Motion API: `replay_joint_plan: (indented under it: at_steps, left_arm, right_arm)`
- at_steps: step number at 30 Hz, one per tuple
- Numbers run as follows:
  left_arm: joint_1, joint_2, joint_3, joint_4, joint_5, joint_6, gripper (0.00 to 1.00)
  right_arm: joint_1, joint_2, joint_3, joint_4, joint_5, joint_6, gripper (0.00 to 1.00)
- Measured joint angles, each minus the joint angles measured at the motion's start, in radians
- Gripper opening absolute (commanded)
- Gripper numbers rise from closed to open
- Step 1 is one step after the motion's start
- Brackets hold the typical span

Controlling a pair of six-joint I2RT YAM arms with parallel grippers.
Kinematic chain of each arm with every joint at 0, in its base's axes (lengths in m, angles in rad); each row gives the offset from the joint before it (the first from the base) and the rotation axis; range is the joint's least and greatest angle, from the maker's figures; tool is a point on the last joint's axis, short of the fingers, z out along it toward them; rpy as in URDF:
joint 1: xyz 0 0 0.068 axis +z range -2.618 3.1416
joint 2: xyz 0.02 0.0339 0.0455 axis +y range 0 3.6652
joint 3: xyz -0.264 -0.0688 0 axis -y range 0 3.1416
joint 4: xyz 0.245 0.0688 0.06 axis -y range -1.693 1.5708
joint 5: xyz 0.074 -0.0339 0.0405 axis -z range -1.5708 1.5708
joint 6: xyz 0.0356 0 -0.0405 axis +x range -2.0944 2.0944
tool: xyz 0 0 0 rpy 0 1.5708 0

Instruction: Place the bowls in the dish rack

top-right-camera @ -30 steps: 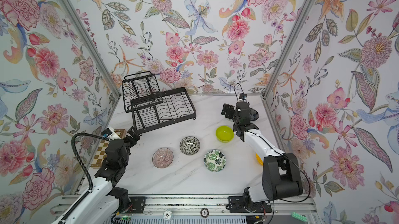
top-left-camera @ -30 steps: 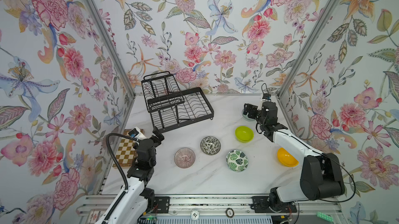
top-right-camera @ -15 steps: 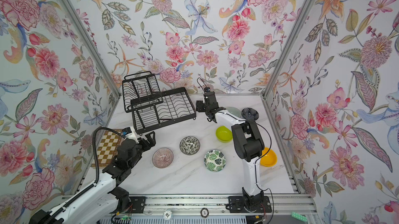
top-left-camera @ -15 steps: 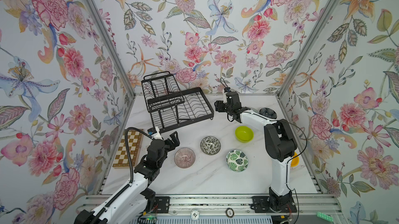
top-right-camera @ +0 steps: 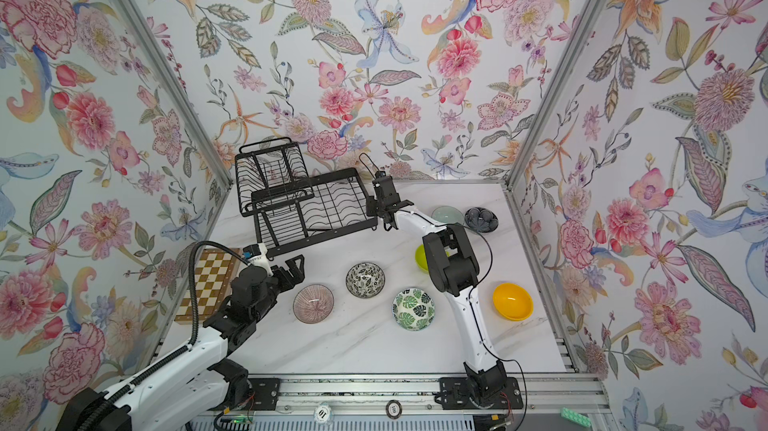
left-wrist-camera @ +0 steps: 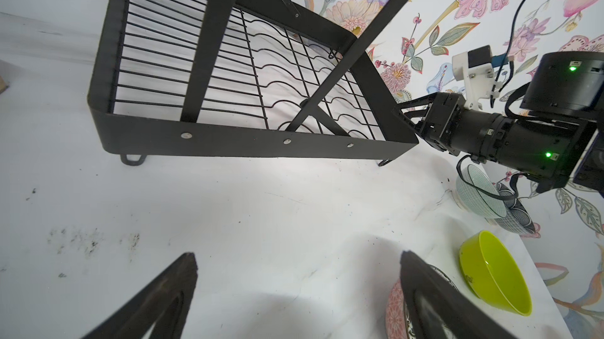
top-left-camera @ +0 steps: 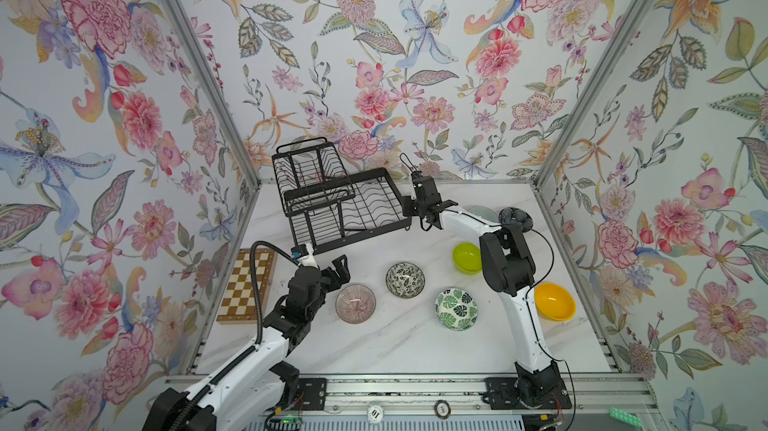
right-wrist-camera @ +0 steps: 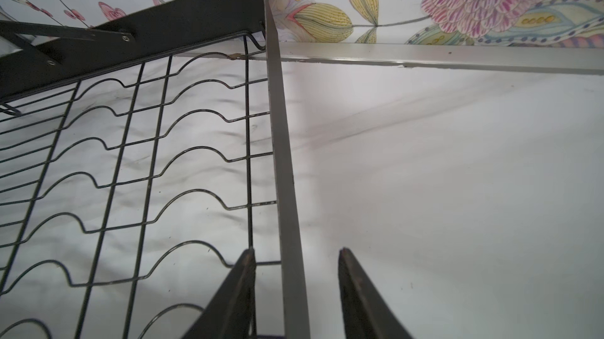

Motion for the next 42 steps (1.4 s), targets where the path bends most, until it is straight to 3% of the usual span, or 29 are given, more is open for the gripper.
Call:
replay_joint_plan:
  at_steps: [9,30,42]
  left_arm:
    - [-0.01,-0.066,0.0,-0.039,0.0,-0.004,0.99]
    - [-0.028,-0.137,0.0,-0.133,-0.006,-0.012,0.99]
    - [-0.116,-0.064,0.033,-0.129,-0.016,-0.016,0.99]
  right_arm:
    - [0.025,0.012,0.015,-0.039,0.057,-0.031,0.0]
    - [0.108,-0.161,-0.265,0.027,0.275,-0.032,0.0]
    - [0.06,-0.347,-0.531,0.048,0.321,0.039,0.0]
